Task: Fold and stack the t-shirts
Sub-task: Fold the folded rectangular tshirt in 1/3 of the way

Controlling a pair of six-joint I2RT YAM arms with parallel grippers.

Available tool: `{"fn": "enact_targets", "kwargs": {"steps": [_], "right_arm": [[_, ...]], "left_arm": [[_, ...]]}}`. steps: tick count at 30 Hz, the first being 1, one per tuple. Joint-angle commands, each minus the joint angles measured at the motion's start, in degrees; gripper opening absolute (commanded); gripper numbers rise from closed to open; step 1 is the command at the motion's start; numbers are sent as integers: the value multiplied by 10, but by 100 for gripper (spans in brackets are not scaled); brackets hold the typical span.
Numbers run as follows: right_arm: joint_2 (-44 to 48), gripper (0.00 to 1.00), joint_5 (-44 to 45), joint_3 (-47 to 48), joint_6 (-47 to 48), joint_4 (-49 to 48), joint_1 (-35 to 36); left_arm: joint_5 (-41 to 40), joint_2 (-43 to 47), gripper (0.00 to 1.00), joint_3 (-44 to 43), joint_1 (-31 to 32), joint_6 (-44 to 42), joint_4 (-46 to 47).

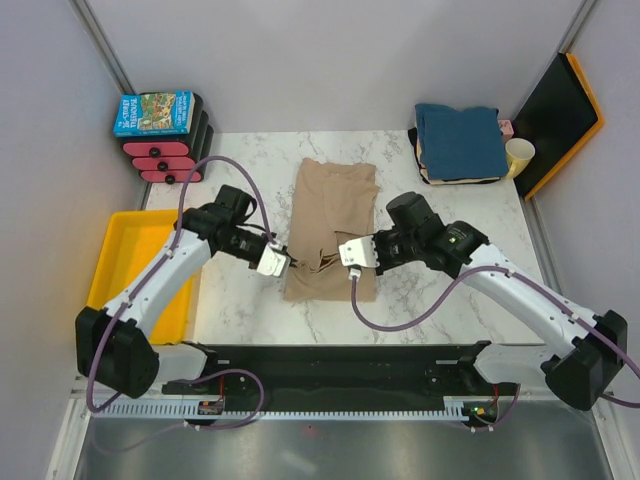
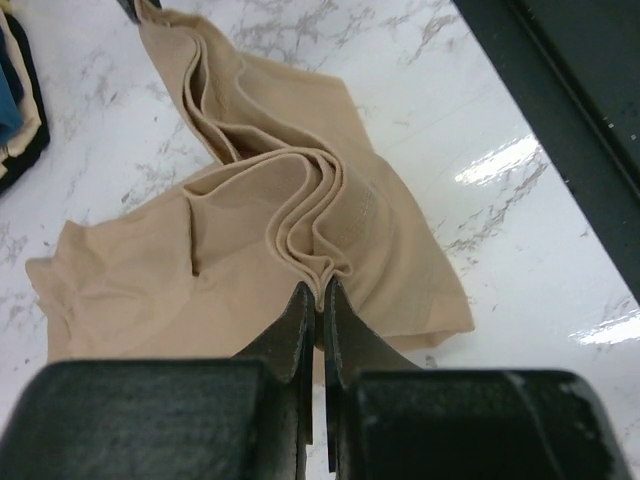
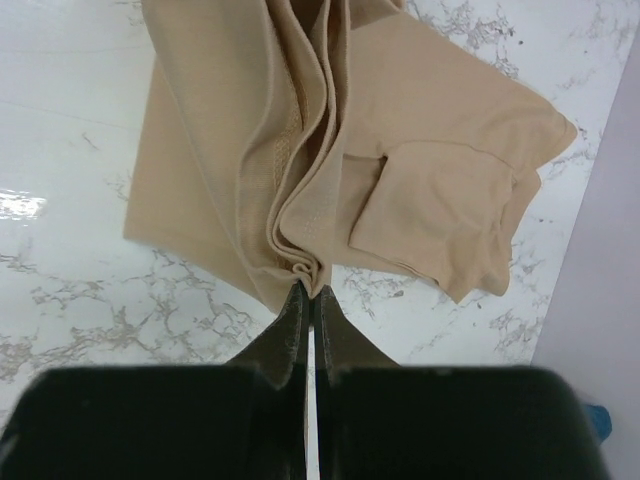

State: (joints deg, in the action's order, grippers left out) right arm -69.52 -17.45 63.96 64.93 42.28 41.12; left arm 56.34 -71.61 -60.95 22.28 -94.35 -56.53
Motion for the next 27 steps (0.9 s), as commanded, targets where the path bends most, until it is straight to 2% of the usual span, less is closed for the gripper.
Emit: {"fn": "enact_targets", "kwargs": {"steps": [1,7,14,27], "right_arm": [[-19,0,7,11,13,-57,-19],[-81,0,5,24,19,-99,-47],[-142,0,-2,30,25,-136,-71],[-195,0,14,39,21,-194,-100]], "left_arm": [[-20,-50,2,-42,-29,-41,20],[-31,-118,2,-75,-58,-29,66],[-40,-181,2,-109,-62,-17,119],[-40,-237,7,-134,-62,-38,127]]}}
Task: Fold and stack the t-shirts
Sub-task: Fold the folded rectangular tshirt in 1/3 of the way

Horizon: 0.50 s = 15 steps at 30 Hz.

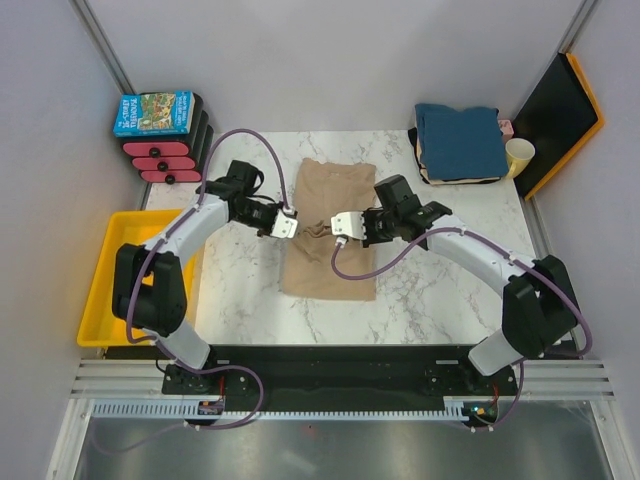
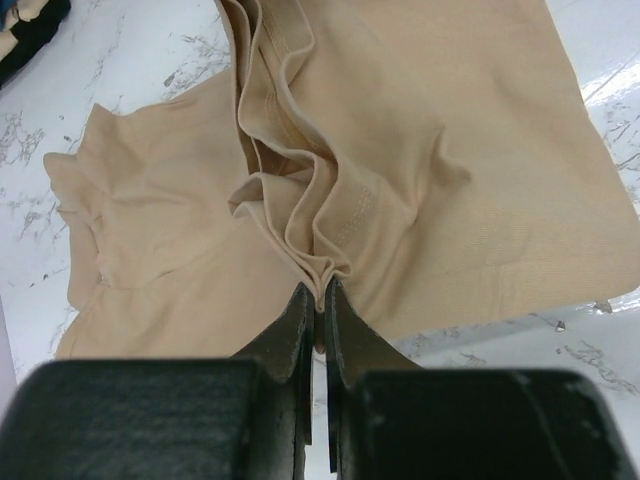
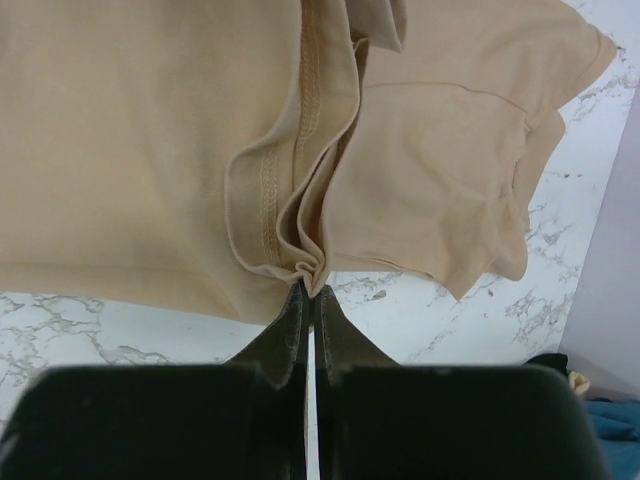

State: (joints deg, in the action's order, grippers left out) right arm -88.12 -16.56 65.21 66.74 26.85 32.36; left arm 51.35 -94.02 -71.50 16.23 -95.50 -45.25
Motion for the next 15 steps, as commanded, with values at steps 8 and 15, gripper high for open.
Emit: {"fn": "enact_targets", "kwargs": {"steps": [8,15], "right_arm": [[-30,0,9,29,8,-54,-25],[-50,0,14,32,9,-60,-33]], "left_arm": [[8,-48,10,-57,-1,-23,18],[-8,-73,19,-67,-1,-26,26]]}}
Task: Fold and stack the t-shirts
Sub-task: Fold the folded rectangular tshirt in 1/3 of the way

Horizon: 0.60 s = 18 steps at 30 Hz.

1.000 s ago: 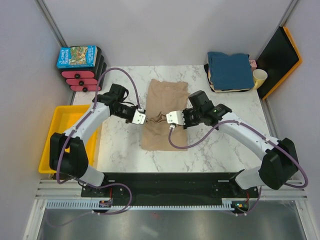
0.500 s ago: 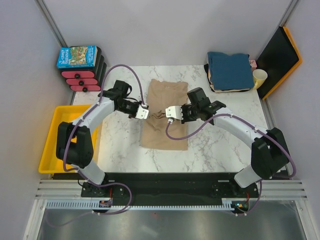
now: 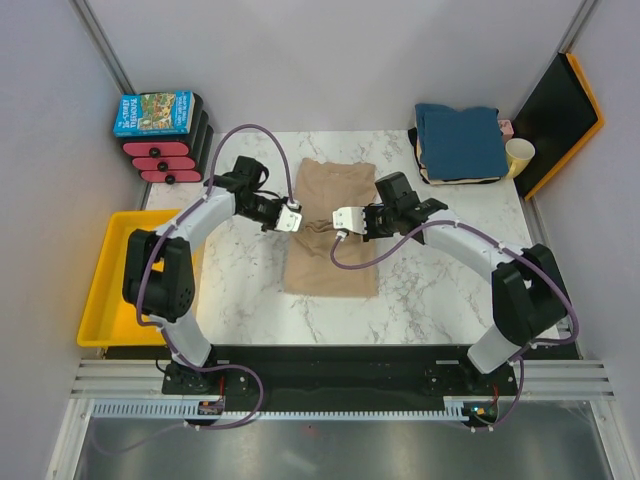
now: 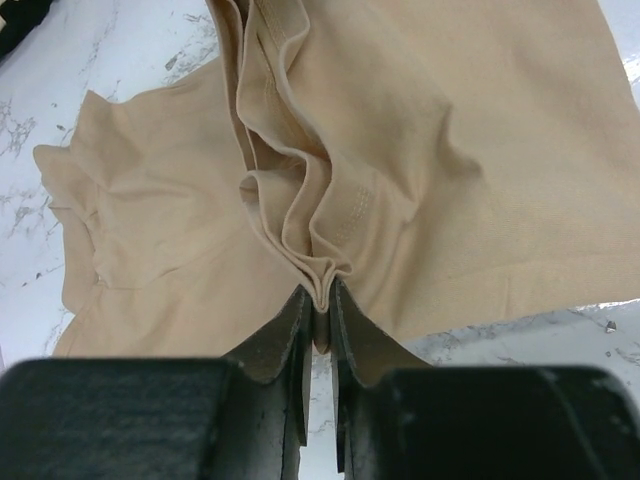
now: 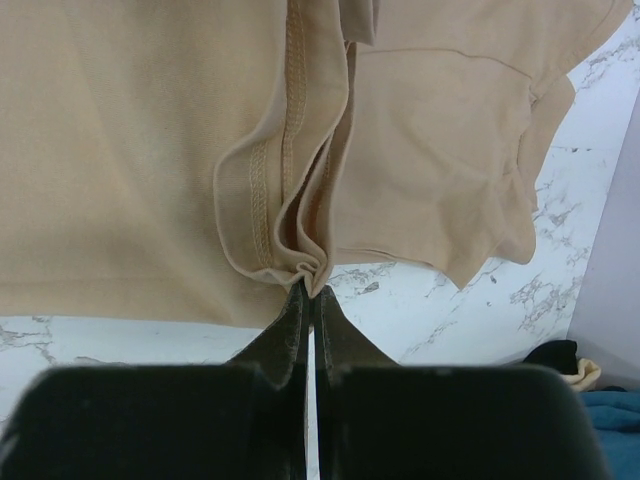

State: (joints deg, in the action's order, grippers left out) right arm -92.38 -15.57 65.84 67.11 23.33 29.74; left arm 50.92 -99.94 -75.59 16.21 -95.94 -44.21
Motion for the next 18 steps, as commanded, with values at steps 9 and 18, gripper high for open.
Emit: {"fn": "enact_targets", "kwargs": {"steps": [9,18], "right_arm": [[-38,2,10,24,-3,-36,-9],[-52,17,41,-12,-25,-83,-9]], "left_arm": [[-19,-40,27,-31,-2,-22,29],[-34,-35,88,7,4,12,88]]}}
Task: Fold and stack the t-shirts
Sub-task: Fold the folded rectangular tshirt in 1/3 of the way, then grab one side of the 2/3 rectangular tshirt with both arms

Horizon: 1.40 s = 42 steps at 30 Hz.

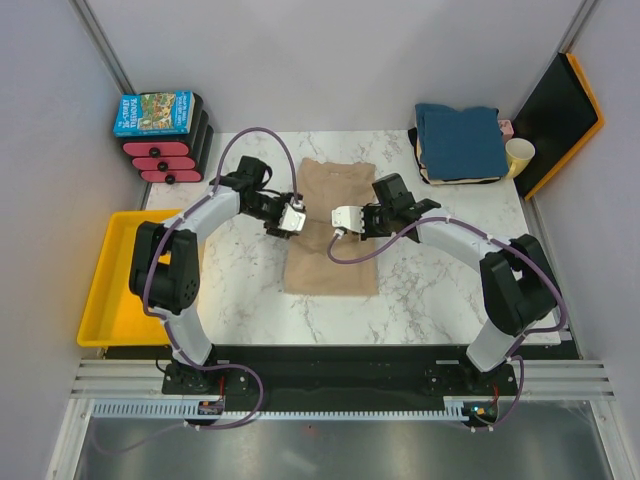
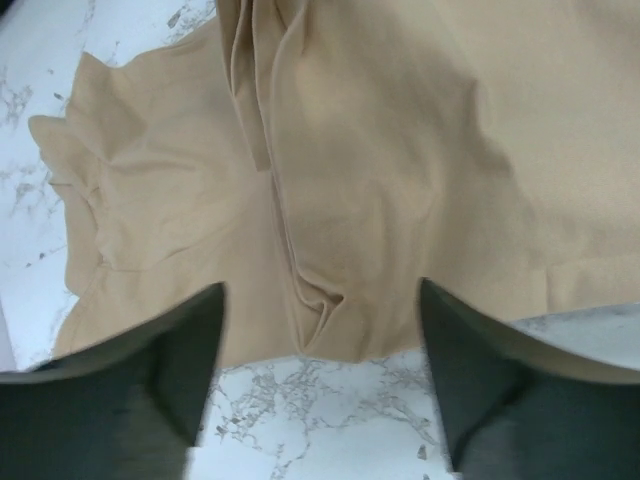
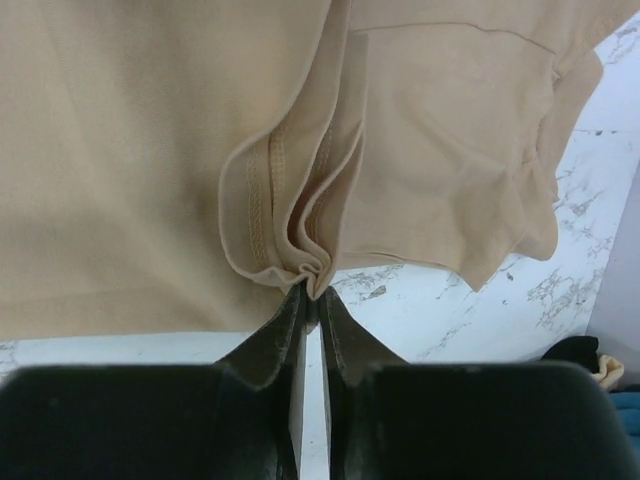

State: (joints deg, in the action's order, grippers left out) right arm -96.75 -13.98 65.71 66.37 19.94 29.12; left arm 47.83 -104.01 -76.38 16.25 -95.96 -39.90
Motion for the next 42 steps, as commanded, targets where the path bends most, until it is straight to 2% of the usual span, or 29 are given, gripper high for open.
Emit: {"fn": "enact_targets", "kwargs": {"steps": [1,3,4,7,12,18,20,24,27,33,42], "right_arm": [[-11,26,30,-12,-20,-54,-2],[-9,44,49,-24,-32,-80,-3],[-7,57,59,-32,-38,-110,-2],[0,75,88,-56,-40,-138,-2],[25,78,119,-70,-63,-162,-2],[95,78,84,-74,-59,-81,0],[119,78,36,-95,-40,-37,1],[198,78,-5,-174,35,-18,12],[237,78,-32,-226,73,-10,24],[267,77,-44,-304,129,-29,73],[250,75,-55,-333,166,-50,94]], "left_arm": [[-5,8,99,28,4,14,59],[-14,18,100,41,7,20,74],[-15,22,100,53,8,26,82],[-18,43,100,76,11,32,102],[-24,87,100,105,14,38,127],[-28,201,100,145,15,65,153],[-31,270,100,198,20,31,155],[-26,380,100,363,35,-68,167],[-27,428,100,451,41,-140,167],[-39,417,100,516,51,-214,174],[-47,377,100,550,58,-212,257]]}}
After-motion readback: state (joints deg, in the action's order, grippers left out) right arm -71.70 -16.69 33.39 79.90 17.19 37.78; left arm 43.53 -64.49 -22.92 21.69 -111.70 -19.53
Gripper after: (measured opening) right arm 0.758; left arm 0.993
